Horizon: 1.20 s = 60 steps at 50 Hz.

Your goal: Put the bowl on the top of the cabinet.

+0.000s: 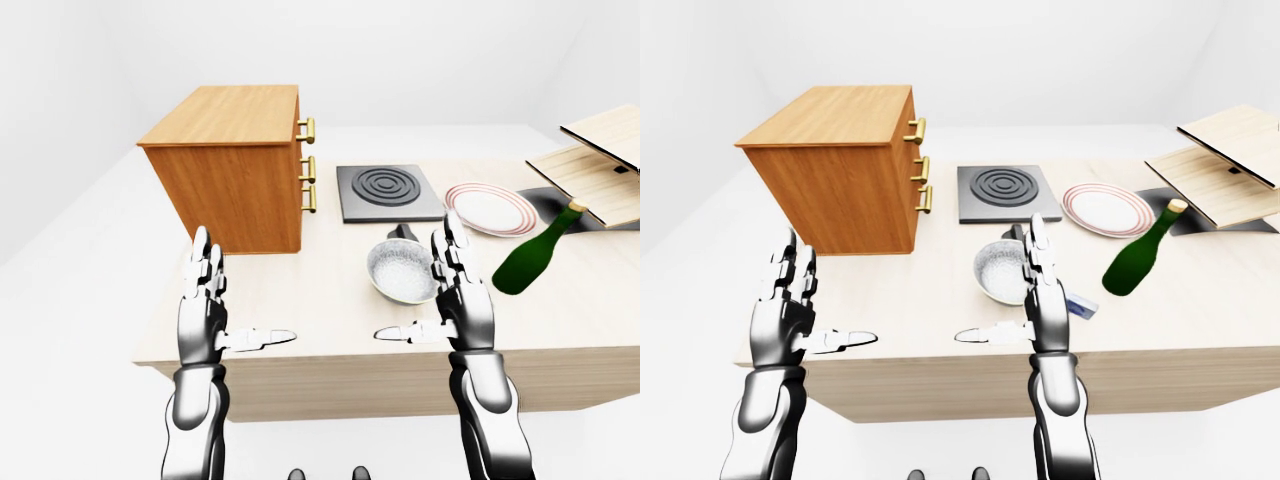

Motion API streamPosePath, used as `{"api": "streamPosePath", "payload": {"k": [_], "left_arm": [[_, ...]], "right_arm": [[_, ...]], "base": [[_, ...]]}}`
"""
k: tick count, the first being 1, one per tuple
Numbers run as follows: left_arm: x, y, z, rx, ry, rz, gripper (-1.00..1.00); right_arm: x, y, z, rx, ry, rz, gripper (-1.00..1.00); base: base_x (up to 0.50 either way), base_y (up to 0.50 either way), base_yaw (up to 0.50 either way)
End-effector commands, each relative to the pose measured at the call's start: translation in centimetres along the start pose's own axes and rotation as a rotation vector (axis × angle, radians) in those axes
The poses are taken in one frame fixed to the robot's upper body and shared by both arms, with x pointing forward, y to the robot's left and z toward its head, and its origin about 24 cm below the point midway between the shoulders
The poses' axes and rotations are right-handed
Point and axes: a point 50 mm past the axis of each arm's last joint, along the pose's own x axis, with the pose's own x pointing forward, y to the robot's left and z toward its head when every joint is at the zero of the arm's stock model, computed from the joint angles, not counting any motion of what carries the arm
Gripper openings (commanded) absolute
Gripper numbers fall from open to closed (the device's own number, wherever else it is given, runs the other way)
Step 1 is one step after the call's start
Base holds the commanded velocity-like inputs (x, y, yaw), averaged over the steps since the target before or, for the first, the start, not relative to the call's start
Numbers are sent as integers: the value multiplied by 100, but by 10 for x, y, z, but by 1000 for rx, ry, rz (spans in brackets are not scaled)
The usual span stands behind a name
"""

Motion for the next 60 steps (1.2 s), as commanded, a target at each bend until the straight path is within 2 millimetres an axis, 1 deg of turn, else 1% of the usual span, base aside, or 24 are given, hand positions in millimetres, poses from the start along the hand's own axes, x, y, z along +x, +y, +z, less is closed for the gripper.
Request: {"api": "streamPosePath", "payload": {"k": [1, 31, 51, 55, 60], "left_arm": [[1, 0, -1, -2, 4, -2, 100], [2, 0, -1, -9, 3, 4, 100], [3, 0, -1, -10, 0, 6, 100], [4, -1, -3, -12, 8, 1, 100], [4, -1, -2, -12, 1, 0, 100]], "right_arm": [[0, 1, -1, -1, 5, 3, 100], [2, 0, -3, 7, 9, -3, 100], [3, -1, -3, 24, 6, -4, 100], [3, -1, -3, 23, 6, -4, 100], [3, -1, -3, 24, 7, -4, 100]], "base": [[0, 50, 0], [0, 50, 0], [0, 1, 0], [0, 0, 0], [20, -12, 0]]}}
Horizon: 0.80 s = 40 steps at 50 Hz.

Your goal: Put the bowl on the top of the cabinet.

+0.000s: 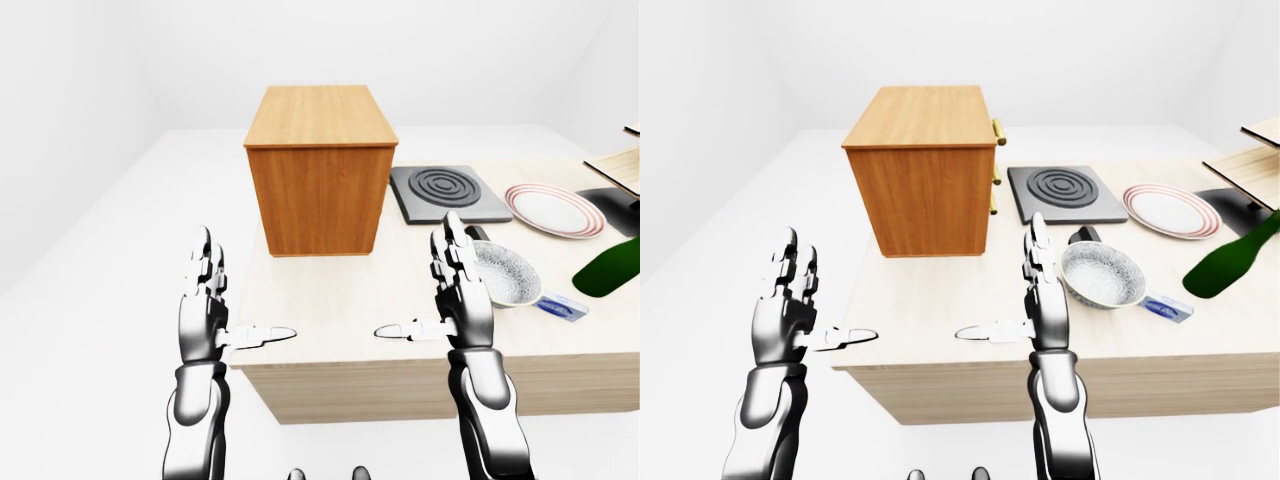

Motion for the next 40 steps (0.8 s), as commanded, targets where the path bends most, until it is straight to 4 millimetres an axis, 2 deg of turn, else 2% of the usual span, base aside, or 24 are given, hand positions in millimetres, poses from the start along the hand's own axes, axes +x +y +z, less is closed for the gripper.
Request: {"api": "streamPosePath", "payload": {"k": [1, 16, 40], "left_arm": [[1, -1, -1, -4, 1, -6, 100], [1, -2, -2, -4, 6, -14, 100], [1, -3, -5, -3, 17, -19, 100]], "right_arm": [[0, 0, 0, 1, 1, 1, 100], [0, 0, -2, 1, 7, 3, 100], [0, 1, -2, 0, 10, 5, 100]], "base": [[22, -12, 0], [23, -12, 0], [24, 0, 0]]}}
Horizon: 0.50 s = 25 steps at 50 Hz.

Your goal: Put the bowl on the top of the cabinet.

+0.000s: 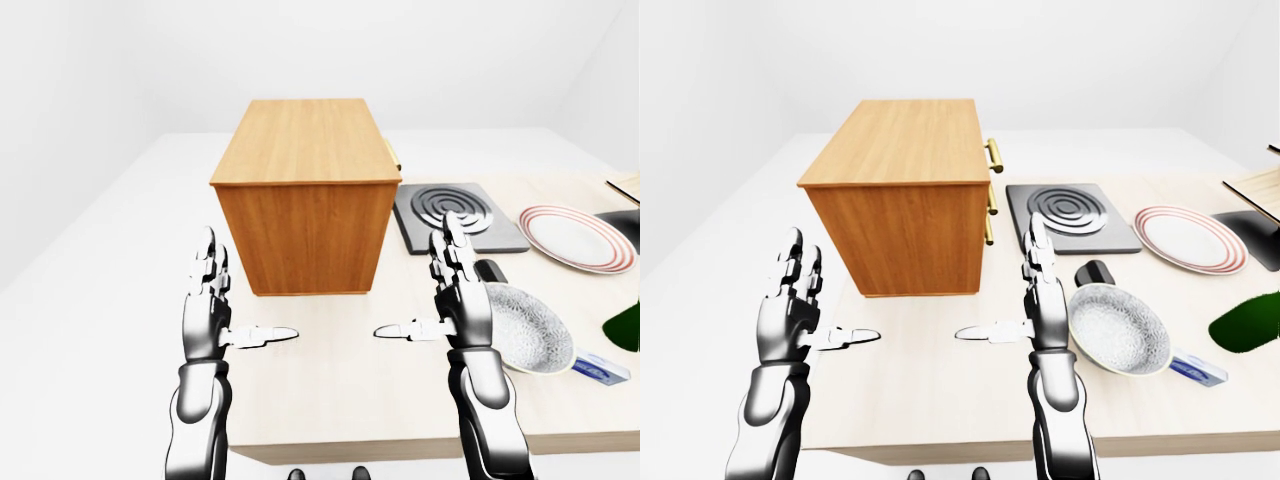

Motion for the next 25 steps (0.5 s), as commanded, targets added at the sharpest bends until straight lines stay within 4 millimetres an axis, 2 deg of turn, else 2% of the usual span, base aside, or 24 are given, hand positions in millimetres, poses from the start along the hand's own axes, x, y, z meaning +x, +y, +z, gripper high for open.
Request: {"api": "streamPosePath", "payload": {"k": [1, 8, 25], "left_arm": [[0, 0, -2, 0, 8, -3, 100], [0, -1, -2, -1, 6, -5, 100], [0, 0, -2, -1, 6, -3, 100]], "right_arm": [[0, 0, -2, 1, 8, 1, 100], [0, 0, 0, 2, 1, 2, 100], [0, 1, -2, 4, 6, 6, 100]], "base": [[24, 0, 0], [24, 0, 0], [0, 0, 0]]}}
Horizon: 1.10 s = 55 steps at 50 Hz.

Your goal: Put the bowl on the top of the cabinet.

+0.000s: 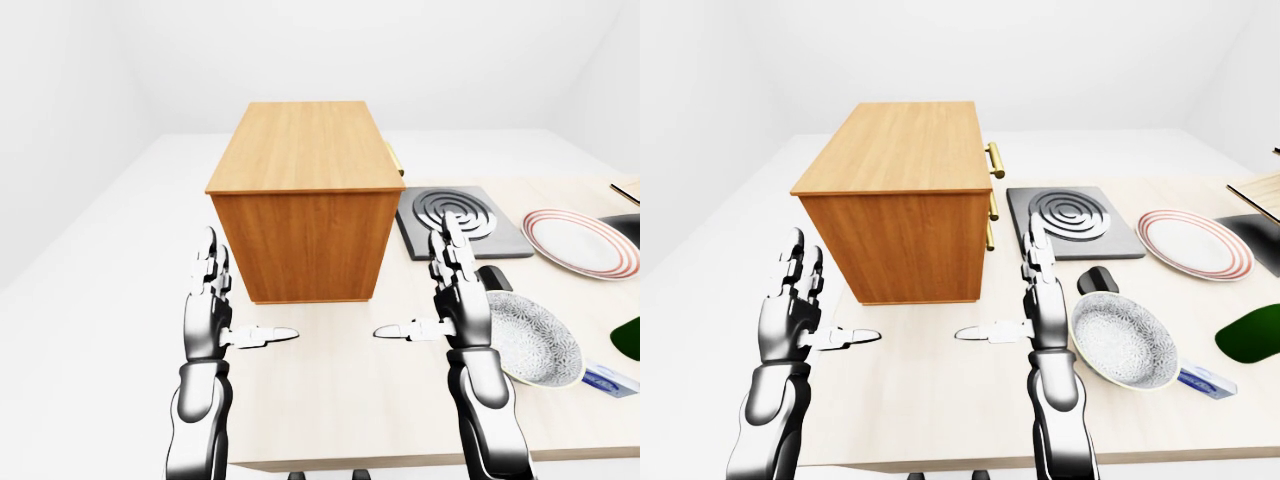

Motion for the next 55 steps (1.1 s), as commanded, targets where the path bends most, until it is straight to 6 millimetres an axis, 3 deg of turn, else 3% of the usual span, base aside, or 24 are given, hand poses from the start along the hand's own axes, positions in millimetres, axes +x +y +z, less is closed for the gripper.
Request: {"api": "streamPosePath", "payload": {"k": [1, 13, 32, 46, 55], "left_arm": [[0, 0, 0, 2, 1, 4, 100], [0, 1, 1, -7, -3, 5, 100], [2, 2, -3, -9, 10, 17, 100], [4, 3, -3, -8, 6, 38, 100], [5, 4, -5, -7, 12, 52, 100]], "right_arm": [[0, 0, 0, 0, 1, 2, 100], [1, -2, 1, -34, -4, -11, 100], [4, -22, 14, -369, -36, 3, 100], [-10, -59, -6, -644, 142, -11, 100], [-29, -83, -16, -719, 274, -22, 100]], "base": [[0, 0, 0], [0, 0, 0], [0, 0, 0], [0, 0, 0], [0, 0, 0]]}}
